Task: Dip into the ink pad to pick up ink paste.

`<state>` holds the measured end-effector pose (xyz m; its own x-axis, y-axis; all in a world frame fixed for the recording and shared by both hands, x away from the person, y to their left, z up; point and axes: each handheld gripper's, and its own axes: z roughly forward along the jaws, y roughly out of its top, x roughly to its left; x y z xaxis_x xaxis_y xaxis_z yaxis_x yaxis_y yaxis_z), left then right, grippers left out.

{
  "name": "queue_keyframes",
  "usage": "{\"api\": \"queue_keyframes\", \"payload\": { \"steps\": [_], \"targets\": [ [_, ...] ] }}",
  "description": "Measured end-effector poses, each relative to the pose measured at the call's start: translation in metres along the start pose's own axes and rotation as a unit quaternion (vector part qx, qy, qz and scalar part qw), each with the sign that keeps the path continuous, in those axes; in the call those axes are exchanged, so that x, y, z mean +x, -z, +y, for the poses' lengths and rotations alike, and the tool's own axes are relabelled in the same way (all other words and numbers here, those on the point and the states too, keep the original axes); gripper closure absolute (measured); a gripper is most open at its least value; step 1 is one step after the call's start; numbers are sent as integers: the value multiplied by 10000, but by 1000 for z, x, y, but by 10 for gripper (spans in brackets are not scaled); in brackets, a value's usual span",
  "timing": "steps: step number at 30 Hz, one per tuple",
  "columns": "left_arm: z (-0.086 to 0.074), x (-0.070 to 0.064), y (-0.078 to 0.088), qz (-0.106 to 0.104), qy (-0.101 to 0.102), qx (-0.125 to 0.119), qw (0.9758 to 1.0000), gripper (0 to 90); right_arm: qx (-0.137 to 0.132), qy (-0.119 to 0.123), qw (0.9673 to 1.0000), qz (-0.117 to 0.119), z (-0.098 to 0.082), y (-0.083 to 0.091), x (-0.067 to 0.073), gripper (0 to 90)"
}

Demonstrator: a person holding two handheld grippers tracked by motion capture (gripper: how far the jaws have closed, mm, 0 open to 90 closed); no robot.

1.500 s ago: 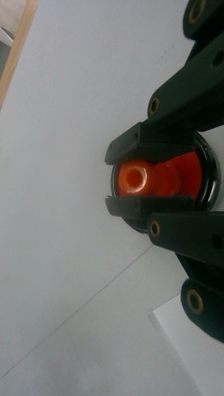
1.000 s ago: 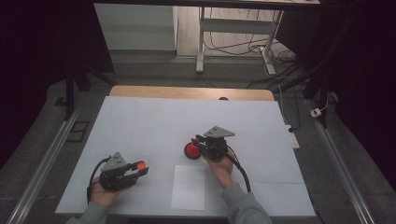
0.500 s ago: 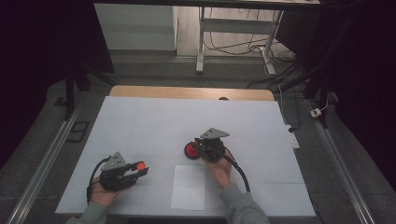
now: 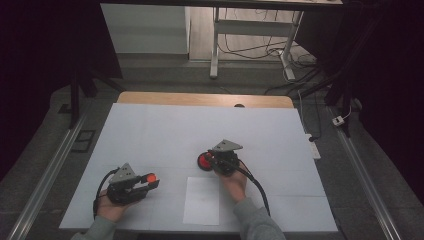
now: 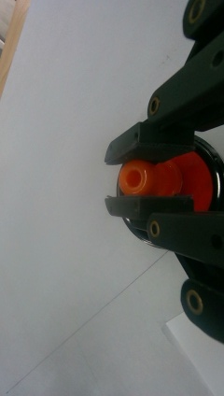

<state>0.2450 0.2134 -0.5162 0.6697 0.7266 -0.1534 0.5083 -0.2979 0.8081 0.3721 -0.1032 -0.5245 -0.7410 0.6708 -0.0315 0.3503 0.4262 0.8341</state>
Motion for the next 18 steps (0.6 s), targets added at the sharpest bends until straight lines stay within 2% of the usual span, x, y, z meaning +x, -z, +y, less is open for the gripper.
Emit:
{"api": "queue_keyframes", "payload": {
  "steps": [12,18],
  "targets": [
    [0,0,-1,-3,-11,12,10000,646,-158,-11,9999,-60,-4,1,2,729],
    [0,0,-1,-5,-15,20,10000,646,-130,-9,9999,-44,-4,1,2,730]
  ]
}}
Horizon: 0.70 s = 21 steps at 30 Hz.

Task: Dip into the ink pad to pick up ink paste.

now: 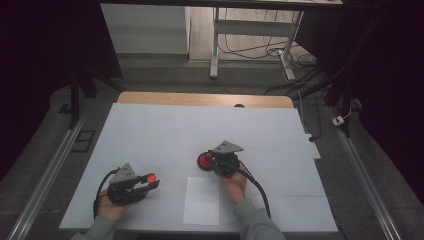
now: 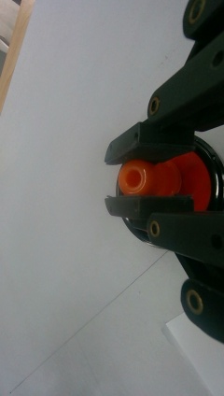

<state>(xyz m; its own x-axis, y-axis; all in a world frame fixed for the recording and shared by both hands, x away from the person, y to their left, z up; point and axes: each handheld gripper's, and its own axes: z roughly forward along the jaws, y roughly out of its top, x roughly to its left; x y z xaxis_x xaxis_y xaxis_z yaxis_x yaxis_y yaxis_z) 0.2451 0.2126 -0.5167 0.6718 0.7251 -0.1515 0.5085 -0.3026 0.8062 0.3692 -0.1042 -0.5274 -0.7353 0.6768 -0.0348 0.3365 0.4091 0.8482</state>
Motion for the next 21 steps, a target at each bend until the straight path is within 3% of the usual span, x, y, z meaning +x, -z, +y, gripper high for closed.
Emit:
{"api": "queue_keyframes", "payload": {
  "steps": [15,19,21],
  "targets": [
    [0,0,0,0,-6,-2,10000,645,24,-52,10000,25,1,0,-1,729],
    [0,1,0,1,11,-9,10000,646,257,-6,9996,144,8,0,-5,726],
    [0,2,1,-4,25,-24,10000,645,94,-44,9998,154,9,2,-5,726]
  ]
}}
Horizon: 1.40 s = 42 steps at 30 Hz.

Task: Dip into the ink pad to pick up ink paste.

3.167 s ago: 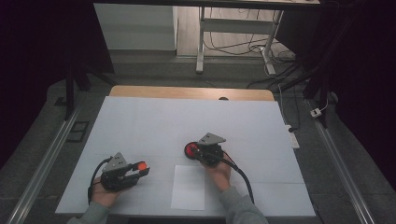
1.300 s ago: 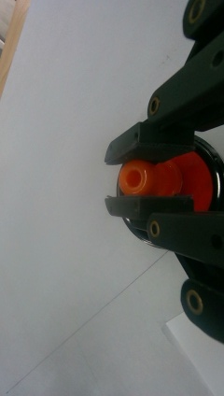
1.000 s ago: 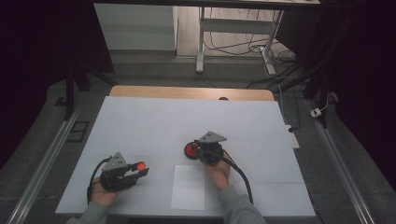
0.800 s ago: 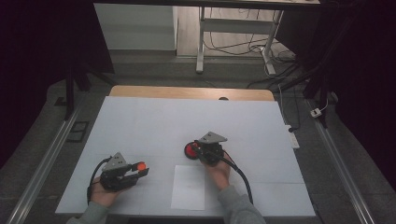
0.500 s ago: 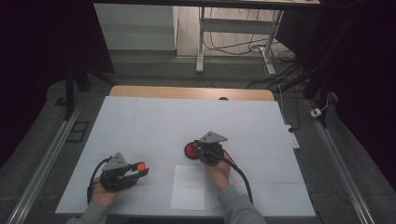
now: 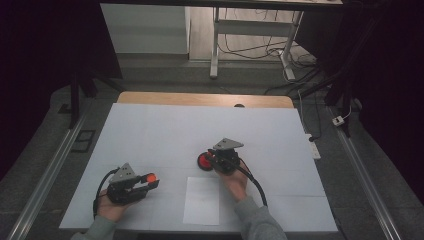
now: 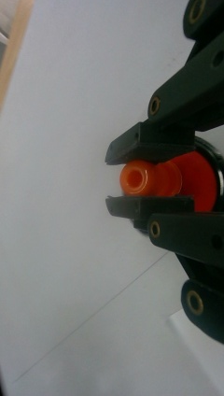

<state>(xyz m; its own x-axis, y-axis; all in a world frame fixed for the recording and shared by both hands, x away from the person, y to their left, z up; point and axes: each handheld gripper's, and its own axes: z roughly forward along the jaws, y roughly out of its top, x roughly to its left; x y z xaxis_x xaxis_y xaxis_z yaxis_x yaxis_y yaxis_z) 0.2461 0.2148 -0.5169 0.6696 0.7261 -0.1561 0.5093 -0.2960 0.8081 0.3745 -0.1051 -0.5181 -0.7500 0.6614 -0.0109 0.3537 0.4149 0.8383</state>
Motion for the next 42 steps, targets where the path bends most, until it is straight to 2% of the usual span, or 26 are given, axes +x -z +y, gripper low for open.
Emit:
{"api": "queue_keyframes", "payload": {
  "steps": [3,15,21,42],
  "targets": [
    [0,1,0,-5,32,-18,10000,645,-247,-51,9996,86,4,4,1,726],
    [0,1,1,24,36,-32,10000,646,-288,-86,9994,182,7,13,-1,726],
    [0,1,1,36,31,-25,10000,645,-414,-105,9987,292,9,21,-1,726],
    [0,1,2,79,34,-29,10000,645,-411,76,9977,534,2,45,6,725]
  ]
}}
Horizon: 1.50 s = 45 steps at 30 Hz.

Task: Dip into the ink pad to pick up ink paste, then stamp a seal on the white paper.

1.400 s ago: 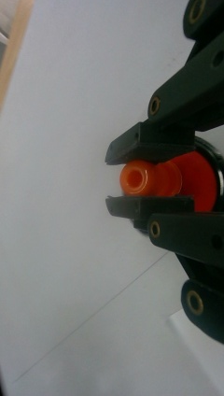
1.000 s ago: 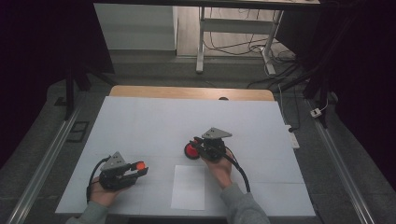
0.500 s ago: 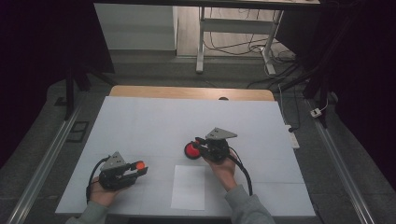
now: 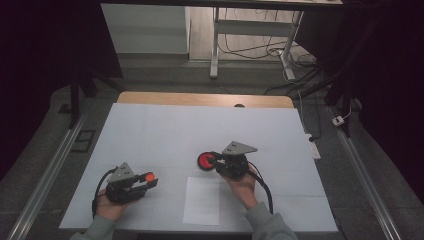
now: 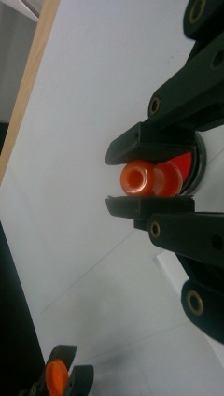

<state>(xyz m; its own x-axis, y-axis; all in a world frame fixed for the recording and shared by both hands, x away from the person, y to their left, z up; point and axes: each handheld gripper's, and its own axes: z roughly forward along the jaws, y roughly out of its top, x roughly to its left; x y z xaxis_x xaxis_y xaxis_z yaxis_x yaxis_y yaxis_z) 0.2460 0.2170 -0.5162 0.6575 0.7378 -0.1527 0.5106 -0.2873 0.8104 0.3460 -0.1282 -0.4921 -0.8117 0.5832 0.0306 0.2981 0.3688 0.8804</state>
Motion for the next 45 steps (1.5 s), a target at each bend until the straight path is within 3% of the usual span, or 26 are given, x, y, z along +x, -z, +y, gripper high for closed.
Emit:
{"api": "queue_keyframes", "payload": {
  "steps": [16,23,32,45],
  "targets": [
    [1,0,-1,3,-19,15,10000,645,-297,-96,9990,304,-5,27,5,725],
    [1,1,-1,26,-12,19,10000,645,-351,29,9982,479,-7,37,10,725],
    [1,0,0,-11,-5,-20,10000,645,-364,63,9970,684,-10,40,17,725],
    [1,-1,2,-18,-7,-41,10000,645,-363,110,9965,743,-10,45,21,725]
  ]
}}
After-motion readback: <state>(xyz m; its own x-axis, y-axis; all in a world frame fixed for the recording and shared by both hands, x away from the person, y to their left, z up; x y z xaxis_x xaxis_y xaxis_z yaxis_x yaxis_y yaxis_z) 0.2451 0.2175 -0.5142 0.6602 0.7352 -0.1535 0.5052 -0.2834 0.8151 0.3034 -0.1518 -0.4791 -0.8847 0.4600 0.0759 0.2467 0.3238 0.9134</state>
